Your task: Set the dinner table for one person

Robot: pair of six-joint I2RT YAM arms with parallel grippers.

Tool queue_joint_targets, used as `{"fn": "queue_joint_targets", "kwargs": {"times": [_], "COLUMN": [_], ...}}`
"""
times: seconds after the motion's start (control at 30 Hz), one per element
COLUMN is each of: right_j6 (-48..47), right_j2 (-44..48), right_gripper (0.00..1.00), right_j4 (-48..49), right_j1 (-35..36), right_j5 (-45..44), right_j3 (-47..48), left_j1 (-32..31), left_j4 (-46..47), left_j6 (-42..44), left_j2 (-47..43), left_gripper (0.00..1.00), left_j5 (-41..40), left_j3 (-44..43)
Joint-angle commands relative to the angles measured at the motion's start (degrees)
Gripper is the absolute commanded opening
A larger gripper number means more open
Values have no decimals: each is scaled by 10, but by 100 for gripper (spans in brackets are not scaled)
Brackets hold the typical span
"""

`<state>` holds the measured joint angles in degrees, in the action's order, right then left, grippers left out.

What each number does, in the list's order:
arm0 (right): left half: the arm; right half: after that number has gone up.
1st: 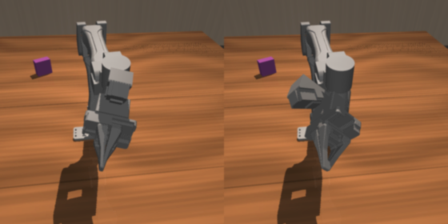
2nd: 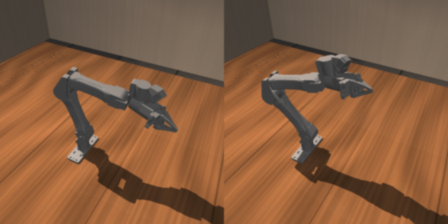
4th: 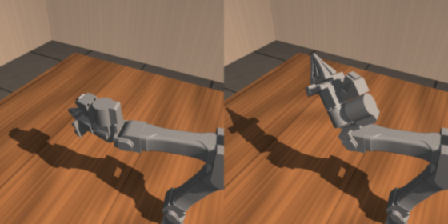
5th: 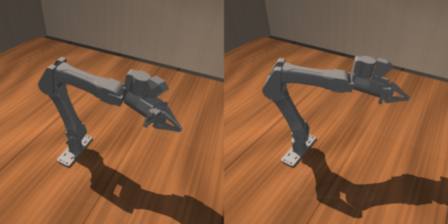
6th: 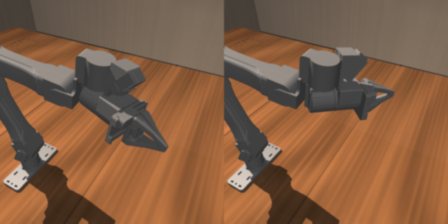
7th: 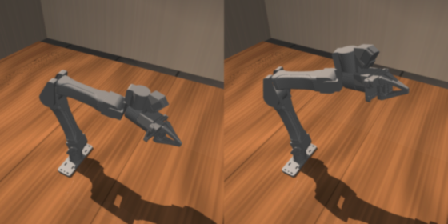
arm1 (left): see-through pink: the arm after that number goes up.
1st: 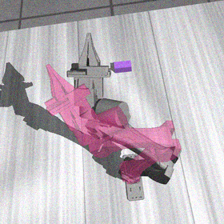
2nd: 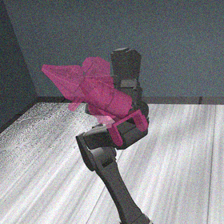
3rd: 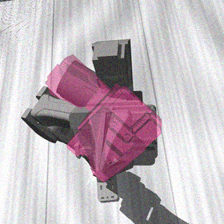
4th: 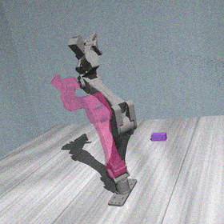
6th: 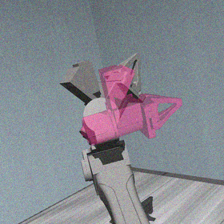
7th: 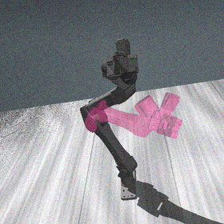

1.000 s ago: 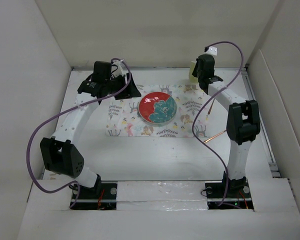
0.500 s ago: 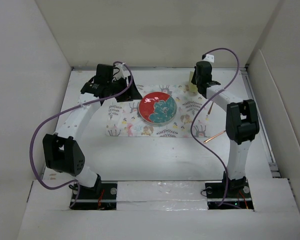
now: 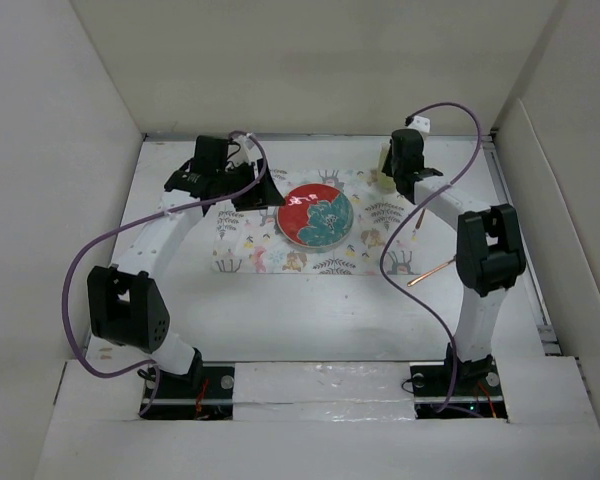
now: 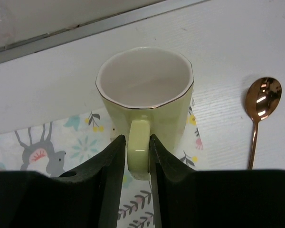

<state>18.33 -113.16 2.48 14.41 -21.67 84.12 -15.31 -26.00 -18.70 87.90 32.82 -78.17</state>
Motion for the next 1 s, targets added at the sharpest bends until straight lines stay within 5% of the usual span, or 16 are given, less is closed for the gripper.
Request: {"fn": "queue_joint_targets", "kwargs": {"times": [0.0,0.47,0.77,0.9,0.97], "right_j6": [21,76,87,114,124], "right_j2": [46,92,195,237,241], "right_gripper": [33,48,62,59,37], "right_j4": [1,-80,-99,-81,-81], "right_j1": [12,36,-16,-54,-78], "right_j5": [-22,-2,61,78,84], "right_j3": [-18,-48,-84,-135,-149], "left_j1": [-1,-1,-1,-1,-1], "left_j4": [17,28,49,67,79], "left_j6": [-4,-3,2,2,2], "left_j2": [-35,-61,-66,-69,-70], "left_gripper": [54,54,51,43,36], "left_j5": [18,19,16,4,1], "left_j3": [12,44,64,82,100]}}
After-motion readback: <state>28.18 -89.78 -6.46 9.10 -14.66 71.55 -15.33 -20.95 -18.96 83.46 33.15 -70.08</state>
